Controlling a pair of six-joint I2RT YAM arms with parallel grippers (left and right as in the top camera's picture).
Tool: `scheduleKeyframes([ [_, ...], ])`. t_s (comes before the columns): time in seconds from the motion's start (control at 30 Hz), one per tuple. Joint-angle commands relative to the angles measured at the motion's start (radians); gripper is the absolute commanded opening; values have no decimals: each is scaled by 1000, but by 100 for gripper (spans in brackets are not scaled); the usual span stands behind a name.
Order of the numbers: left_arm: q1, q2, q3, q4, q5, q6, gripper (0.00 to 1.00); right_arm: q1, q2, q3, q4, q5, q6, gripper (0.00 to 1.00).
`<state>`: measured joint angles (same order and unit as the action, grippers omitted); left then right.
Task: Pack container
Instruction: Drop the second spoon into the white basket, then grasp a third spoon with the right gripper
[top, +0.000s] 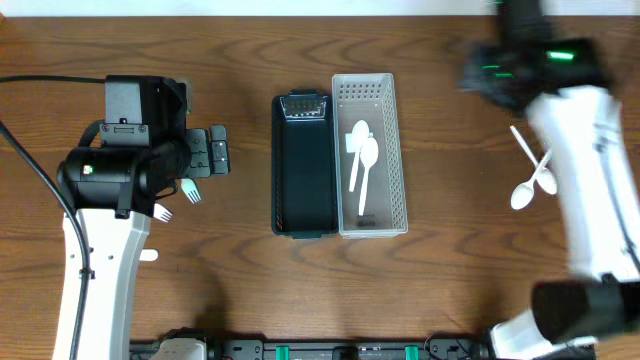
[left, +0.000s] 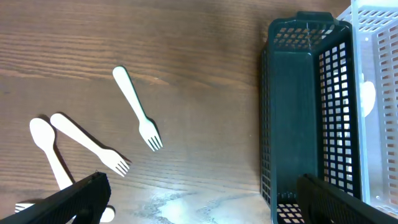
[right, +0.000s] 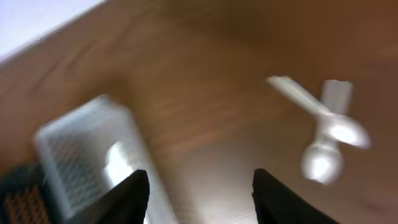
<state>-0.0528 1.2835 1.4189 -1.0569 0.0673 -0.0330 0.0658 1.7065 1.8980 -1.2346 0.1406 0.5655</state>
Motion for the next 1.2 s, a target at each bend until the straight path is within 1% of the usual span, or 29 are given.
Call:
scheduleKeyframes([
  [0.0, 4, 3, 3, -6, -12, -5, 98, -129, -5, -10, -81, 7, 43, 57],
  [0.1, 4, 3, 3, -5, -12, -5, 98, -226, 1, -58, -159, 5, 37, 57],
  [0.2, 4, 3, 3, -5, -12, -5, 98, -273, 6, -172, -155, 5, 32, 57],
  [0.4, 4, 3, 3, -6, -12, -5, 98, -288, 7, -471, 29, 5, 27, 57],
  [0.53, 4, 3, 3, -20, -12, -5, 98, -304, 10, -593, 183, 4, -34, 59],
  [0.7, 4, 3, 2, -34, -12, -5, 98, -338, 29, -623, 270, 4, -100, 61],
  [0.9, 4, 3, 2, -39, -12, -5, 98, -371, 98, -623, 317, 4, -109, 62],
  [1.17, 4, 3, 2, -39, -12, -5, 98, -373, 207, -623, 359, 2, -115, 62],
])
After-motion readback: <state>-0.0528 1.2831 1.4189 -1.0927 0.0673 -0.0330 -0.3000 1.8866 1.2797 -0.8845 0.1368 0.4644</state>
